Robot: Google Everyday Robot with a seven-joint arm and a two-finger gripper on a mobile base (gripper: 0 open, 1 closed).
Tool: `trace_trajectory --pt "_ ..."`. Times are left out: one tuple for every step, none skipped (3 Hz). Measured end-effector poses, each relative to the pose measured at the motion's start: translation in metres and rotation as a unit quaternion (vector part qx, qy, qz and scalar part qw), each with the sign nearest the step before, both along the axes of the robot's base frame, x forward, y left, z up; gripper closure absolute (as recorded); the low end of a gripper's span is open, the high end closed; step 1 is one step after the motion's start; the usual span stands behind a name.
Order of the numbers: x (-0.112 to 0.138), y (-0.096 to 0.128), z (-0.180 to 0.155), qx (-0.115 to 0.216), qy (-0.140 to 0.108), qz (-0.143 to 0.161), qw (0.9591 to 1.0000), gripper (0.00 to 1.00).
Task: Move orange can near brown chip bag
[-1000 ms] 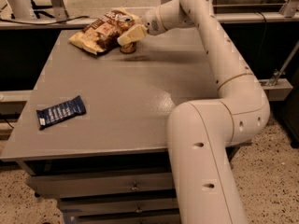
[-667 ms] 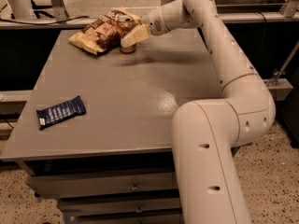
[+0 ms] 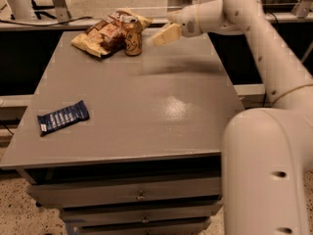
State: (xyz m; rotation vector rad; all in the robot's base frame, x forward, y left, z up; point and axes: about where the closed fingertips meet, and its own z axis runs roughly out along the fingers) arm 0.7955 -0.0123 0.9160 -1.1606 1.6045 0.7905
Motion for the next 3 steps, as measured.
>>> trace_trajectory --pt "-0.036 -0.038 0.004 0.019 -0.026 0.005 0.9995 0.0" --pt "-0.076 -0.08 0.002 0.03 -0.052 0.007 0.9982 0.0" --pt "-0.083 -0.093 -0.003 0.028 -0.055 0.003 0.9981 0.0"
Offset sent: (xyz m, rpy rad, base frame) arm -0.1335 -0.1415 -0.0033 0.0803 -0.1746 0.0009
